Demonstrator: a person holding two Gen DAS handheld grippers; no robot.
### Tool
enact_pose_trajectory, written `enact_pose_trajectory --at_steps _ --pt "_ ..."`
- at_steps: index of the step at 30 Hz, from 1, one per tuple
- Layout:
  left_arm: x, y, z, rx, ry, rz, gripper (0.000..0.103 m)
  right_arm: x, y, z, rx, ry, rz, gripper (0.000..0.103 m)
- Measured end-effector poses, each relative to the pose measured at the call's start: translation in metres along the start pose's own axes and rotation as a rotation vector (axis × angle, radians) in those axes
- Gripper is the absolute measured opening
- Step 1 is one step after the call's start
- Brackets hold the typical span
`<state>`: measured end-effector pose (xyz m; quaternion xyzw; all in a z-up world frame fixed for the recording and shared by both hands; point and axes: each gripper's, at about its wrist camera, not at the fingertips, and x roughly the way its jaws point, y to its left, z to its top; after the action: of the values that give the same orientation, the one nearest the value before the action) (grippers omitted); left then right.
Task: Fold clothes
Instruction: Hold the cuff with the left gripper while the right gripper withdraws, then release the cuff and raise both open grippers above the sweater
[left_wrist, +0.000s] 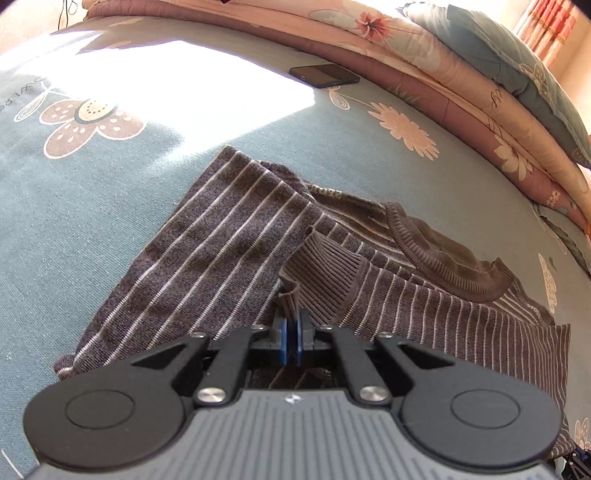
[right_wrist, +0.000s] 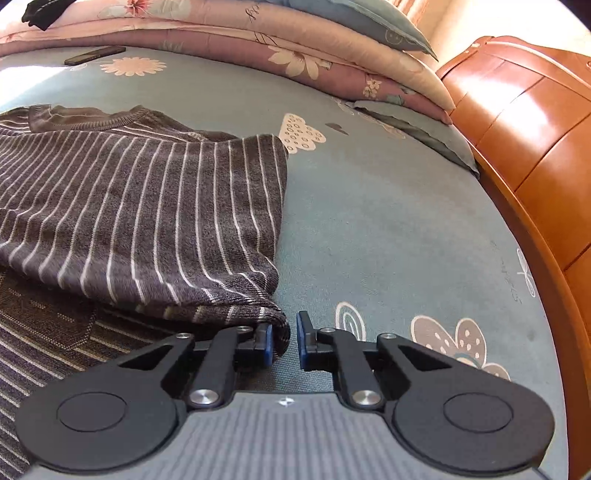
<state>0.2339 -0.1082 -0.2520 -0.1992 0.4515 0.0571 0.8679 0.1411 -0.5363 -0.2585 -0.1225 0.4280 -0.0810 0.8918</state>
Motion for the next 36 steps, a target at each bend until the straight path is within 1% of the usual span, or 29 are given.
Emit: enact_pose_trajectory --at_steps 1,4,6,9,10,12,14,15,16,17,18,20,22,23,25,26,28,29,31,32,34,36 --pt "0.001 0.000 -0.002 0.009 0.009 0.018 0.003 0.000 -0.002 0.000 0.020 0.007 -0.002 0.016" --pt "-0.002 0.000 -0.003 0.038 -0.008 0.049 0.006 -0.004 -0.002 0.000 -0.004 0.034 0.006 0.024" --pt "-0.008 0.002 0.002 0.030 -0.026 0.069 0.010 -0.011 -0.009 0.000 0.002 0.047 0.025 0.025" --pt "-0.020 0.008 0.013 0.007 -0.042 0.073 0.009 -0.017 -0.022 -0.002 0.026 0.093 0.031 0.025" --pt "-0.025 0.008 0.016 0.008 -0.050 0.076 0.010 -0.020 -0.027 -0.003 0.031 0.103 0.026 0.021" --pt "-0.034 -0.001 0.020 0.056 -0.061 0.045 0.011 -0.029 -0.035 -0.001 0.054 0.089 0.007 0.017" --pt "-0.037 -0.020 0.018 0.121 -0.058 -0.012 0.013 -0.036 -0.042 0.004 0.088 0.052 -0.005 0.017" --pt "-0.036 -0.031 0.014 0.152 -0.044 -0.055 0.015 -0.038 -0.044 0.008 0.110 0.028 0.015 0.017" --pt "-0.034 -0.042 0.010 0.182 -0.027 -0.103 0.019 -0.037 -0.044 0.011 0.130 0.012 0.052 0.017" --pt "-0.029 -0.055 0.004 0.212 -0.004 -0.147 0.019 -0.034 -0.041 0.014 0.139 0.004 0.088 0.017" --pt "-0.023 -0.066 -0.003 0.236 0.027 -0.185 0.019 -0.029 -0.035 0.017 0.131 -0.001 0.119 0.017" --pt "-0.010 -0.085 -0.019 0.291 0.073 -0.230 0.019 -0.016 -0.020 0.015 0.095 0.001 0.171 0.017" --pt "0.002 -0.097 -0.033 0.366 0.081 -0.228 0.021 0.001 -0.013 0.008 0.074 0.021 0.150 0.017" --pt "0.010 -0.100 -0.039 0.397 0.085 -0.196 0.021 0.010 -0.010 0.004 0.064 0.031 0.137 0.017" --pt "0.012 -0.101 -0.041 0.416 0.070 -0.176 0.022 0.010 -0.015 0.005 0.088 0.034 0.126 0.021" --pt "0.012 -0.101 -0.041 0.423 0.061 -0.170 0.022 0.009 -0.019 0.006 0.102 0.035 0.121 0.021" --pt "0.008 -0.102 -0.038 0.420 0.067 -0.178 0.023 0.001 -0.025 0.010 0.117 0.039 0.051 0.019" --pt "0.004 -0.102 -0.036 0.417 0.068 -0.191 0.025 -0.004 -0.031 0.012 0.145 0.028 0.057 0.019" --pt "0.000 -0.107 -0.037 0.463 0.056 -0.219 0.033 -0.013 -0.040 0.018 0.207 -0.018 0.109 0.018" --pt "-0.002 -0.111 -0.038 0.489 0.049 -0.232 0.035 -0.013 -0.039 0.023 0.216 -0.027 0.133 0.018" --pt "0.001 -0.116 -0.042 0.540 0.046 -0.238 0.036 -0.010 -0.035 0.036 0.225 -0.040 0.178 0.018" --pt "0.007 -0.118 -0.046 0.557 0.056 -0.228 0.037 0.003 -0.027 0.047 0.227 -0.045 0.210 0.018"
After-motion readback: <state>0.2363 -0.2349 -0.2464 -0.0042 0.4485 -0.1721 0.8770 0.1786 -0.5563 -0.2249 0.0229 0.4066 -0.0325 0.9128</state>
